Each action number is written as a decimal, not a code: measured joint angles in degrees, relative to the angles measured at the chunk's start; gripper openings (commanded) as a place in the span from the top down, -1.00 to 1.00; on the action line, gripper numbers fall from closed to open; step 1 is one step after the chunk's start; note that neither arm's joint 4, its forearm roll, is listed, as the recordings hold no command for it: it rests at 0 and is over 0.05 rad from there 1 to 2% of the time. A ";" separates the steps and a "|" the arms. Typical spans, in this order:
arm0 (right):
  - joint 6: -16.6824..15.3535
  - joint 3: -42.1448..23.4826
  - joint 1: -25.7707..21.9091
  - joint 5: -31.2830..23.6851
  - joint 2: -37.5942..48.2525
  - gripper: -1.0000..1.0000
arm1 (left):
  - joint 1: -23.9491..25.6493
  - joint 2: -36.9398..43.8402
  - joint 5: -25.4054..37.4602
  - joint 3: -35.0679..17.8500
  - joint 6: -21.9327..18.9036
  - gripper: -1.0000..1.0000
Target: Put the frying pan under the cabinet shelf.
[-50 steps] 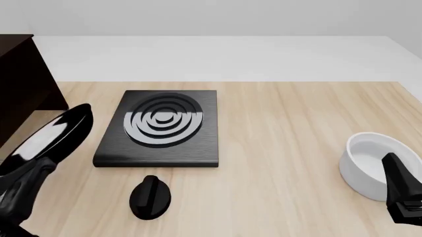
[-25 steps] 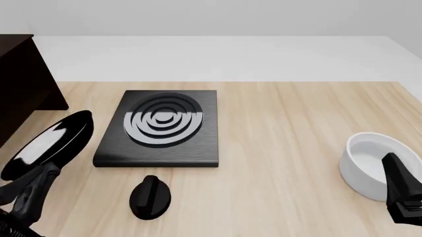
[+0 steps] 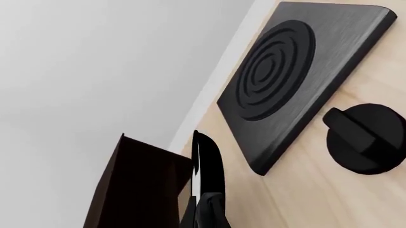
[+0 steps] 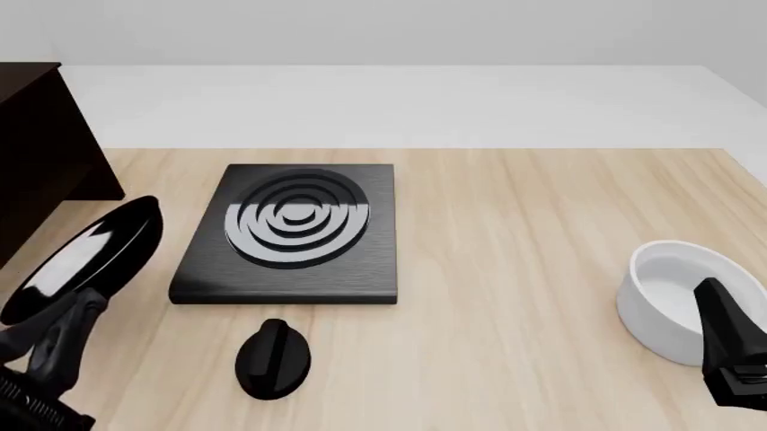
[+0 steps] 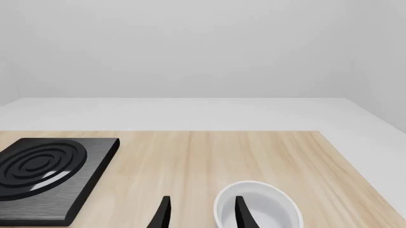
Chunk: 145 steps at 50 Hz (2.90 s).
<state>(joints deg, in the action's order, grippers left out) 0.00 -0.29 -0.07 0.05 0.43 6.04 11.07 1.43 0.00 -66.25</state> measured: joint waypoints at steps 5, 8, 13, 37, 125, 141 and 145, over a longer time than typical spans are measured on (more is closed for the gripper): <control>0.00 0.00 0.00 0.00 0.00 -1.00 | -0.40 1.03 -0.88 0.00 0.01 1.00; 0.00 0.00 0.00 0.00 0.00 -1.00 | -0.70 1.60 -1.36 0.00 0.31 1.00; 0.00 0.00 0.01 0.00 0.00 -1.00 | -1.37 2.11 -1.67 0.00 0.66 1.00; 0.00 0.00 0.01 0.00 0.00 -1.00 | -3.97 6.54 -3.87 0.00 0.62 1.00; 0.00 0.00 0.00 0.00 0.00 -1.00 | -8.00 35.80 -32.77 0.00 13.25 1.00; 0.00 0.00 0.00 0.00 0.00 -1.00 | -9.10 41.10 -37.23 0.00 12.63 1.00; 0.00 0.00 0.00 0.00 0.00 -1.00 | -9.44 42.16 -38.08 0.00 12.44 1.00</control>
<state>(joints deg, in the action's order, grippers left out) 0.01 -0.29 -0.07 0.05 0.43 -3.40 53.22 -36.65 0.00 -53.80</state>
